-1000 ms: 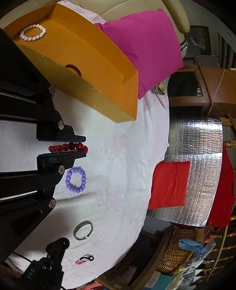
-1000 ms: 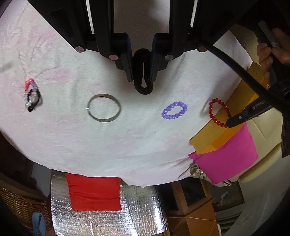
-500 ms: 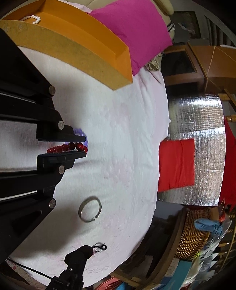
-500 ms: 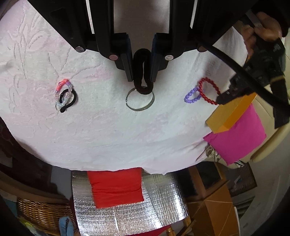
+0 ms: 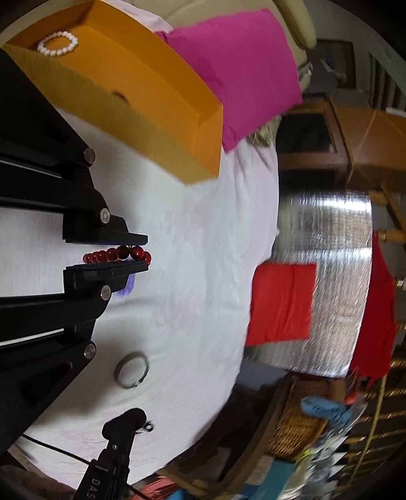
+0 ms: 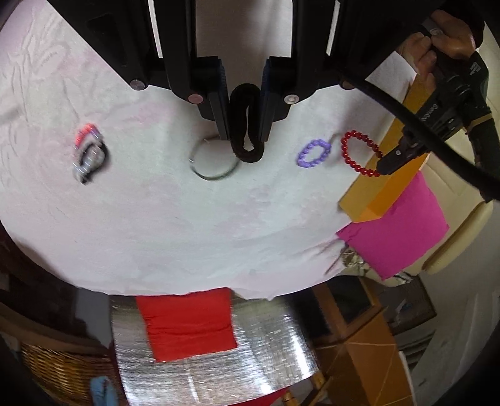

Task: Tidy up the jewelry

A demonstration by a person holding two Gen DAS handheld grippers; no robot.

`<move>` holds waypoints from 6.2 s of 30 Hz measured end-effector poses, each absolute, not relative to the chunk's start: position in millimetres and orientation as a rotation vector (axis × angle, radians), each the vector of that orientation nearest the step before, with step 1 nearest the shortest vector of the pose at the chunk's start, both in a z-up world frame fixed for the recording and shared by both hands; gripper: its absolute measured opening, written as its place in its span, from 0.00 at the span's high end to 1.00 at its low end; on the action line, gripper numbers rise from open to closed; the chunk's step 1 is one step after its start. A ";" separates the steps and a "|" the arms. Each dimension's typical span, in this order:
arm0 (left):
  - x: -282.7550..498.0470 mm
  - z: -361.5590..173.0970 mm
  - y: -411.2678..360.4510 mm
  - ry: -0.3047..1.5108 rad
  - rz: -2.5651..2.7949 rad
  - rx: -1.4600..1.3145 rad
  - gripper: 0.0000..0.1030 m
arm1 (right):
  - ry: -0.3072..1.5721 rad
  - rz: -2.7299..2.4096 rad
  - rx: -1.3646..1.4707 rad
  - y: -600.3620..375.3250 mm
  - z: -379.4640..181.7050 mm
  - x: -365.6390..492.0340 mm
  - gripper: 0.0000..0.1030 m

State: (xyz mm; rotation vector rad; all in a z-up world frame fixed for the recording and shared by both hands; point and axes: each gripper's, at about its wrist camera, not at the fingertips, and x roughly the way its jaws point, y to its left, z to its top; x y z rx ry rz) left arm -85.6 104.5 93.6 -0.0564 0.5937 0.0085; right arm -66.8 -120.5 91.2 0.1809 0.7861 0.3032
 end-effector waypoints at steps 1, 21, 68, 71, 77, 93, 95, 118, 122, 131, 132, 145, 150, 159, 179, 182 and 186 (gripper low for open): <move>-87.4 94.8 110.8 0.587 0.025 -0.060 0.91 | 0.788 0.324 0.170 -110.2 93.5 -61.6 0.82; -131.9 88.2 287.6 0.575 0.577 -0.430 0.91 | 0.825 0.689 0.102 144.6 116.0 19.9 0.82; -66.5 78.6 123.4 0.706 0.203 -0.211 0.22 | 0.712 0.274 0.124 -123.0 127.5 -34.5 0.39; -63.2 74.0 108.9 0.723 0.191 -0.168 0.22 | 0.706 0.211 0.205 -170.0 120.8 -44.3 0.39; -56.7 63.4 76.4 0.757 0.133 -0.057 0.23 | 0.759 0.155 0.336 -235.4 92.0 -42.8 0.39; -13.7 38.8 -1.2 0.852 -0.088 -0.079 0.23 | 0.910 0.069 0.612 -310.6 41.7 -16.5 0.52; -9.7 36.3 -7.8 0.860 -0.096 -0.091 0.23 | 0.918 0.074 0.632 -312.7 38.4 -13.0 0.52; -1.8 28.3 -42.1 0.893 -0.180 -0.069 0.22 | 0.934 0.084 0.547 -299.9 20.9 -3.4 0.82; 1.0 28.0 -31.1 0.902 -0.174 -0.096 0.22 | 0.902 0.032 0.402 -284.2 28.1 -7.5 0.94; 1.9 25.7 -32.3 0.912 -0.183 -0.101 0.22 | 0.774 0.046 0.420 -296.9 53.0 -28.3 0.94; 1.6 25.5 -35.2 0.912 -0.186 -0.091 0.22 | 0.773 0.045 0.438 -301.2 53.3 -30.1 0.94; 4.8 15.4 -65.4 0.929 -0.190 0.034 0.21 | 0.861 0.052 0.578 -324.4 35.0 -25.1 0.75; 4.0 14.2 -77.5 0.901 -0.202 0.105 0.21 | 0.816 0.102 0.492 -307.1 44.5 -30.8 0.39; 8.0 13.2 -70.9 0.874 -0.234 0.080 0.25 | 0.887 0.070 0.281 -268.7 25.7 -20.2 0.39; 2.0 26.0 -45.5 0.840 -0.214 0.055 0.40 | 0.827 0.093 0.371 -304.7 46.5 -36.7 0.89; -0.1 29.6 -36.3 0.835 -0.199 0.044 0.40 | 0.803 0.161 0.486 -312.1 51.0 -37.8 0.91; -5.4 34.1 -25.3 0.816 -0.173 0.053 0.40 | 0.789 0.241 0.575 -309.7 55.8 -39.0 0.91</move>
